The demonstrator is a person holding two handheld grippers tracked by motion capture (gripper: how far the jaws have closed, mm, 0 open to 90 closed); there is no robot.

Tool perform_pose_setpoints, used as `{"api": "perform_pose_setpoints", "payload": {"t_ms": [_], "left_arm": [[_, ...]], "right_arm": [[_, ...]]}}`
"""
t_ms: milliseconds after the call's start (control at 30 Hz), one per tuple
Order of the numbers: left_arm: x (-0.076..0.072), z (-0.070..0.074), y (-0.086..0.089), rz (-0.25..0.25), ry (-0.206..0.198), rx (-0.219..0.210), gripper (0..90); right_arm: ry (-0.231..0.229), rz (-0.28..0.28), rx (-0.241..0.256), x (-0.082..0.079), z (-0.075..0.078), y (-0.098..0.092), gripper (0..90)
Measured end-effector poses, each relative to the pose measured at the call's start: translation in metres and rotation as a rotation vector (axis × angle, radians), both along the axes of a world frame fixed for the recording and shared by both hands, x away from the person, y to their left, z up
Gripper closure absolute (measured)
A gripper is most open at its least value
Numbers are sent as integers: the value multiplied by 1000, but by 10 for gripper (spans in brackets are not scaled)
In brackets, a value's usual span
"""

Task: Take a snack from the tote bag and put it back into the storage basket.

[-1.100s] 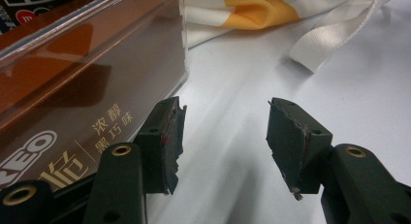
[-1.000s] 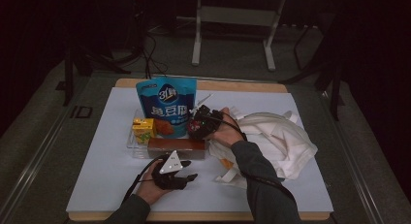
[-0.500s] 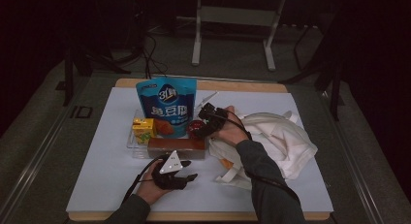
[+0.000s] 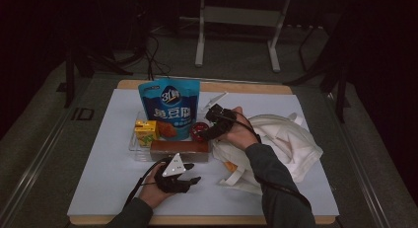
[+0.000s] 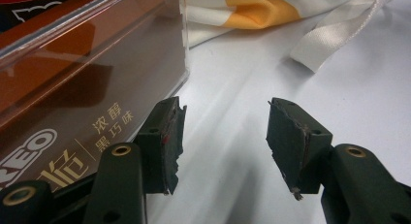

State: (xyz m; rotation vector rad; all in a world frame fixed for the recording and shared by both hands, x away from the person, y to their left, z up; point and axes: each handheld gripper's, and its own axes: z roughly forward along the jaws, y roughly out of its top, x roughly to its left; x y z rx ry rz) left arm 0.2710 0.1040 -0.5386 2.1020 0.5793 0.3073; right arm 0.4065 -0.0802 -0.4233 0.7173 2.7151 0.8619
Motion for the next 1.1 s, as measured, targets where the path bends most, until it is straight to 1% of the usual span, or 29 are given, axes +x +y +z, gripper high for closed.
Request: {"api": "perform_pose_setpoints", "payload": {"t_ms": [467,833,967,1033,1100], "left_arm": [[0,0,0,2,1,-1,466],[0,0,0,3,3,-1,466],[0,0,0,3,3,0,465],[0,0,0,3,4,0,465],[0,0,0,4,4,-1,464]], "right_arm": [[-17,12,-22,-12,9,-11,269],[-25,12,-23,-20,13,-29,270],[-25,6,-14,-25,13,-39,270],[-22,-2,7,-29,13,-47,271],[-17,-16,38,-33,13,-56,271]]}}
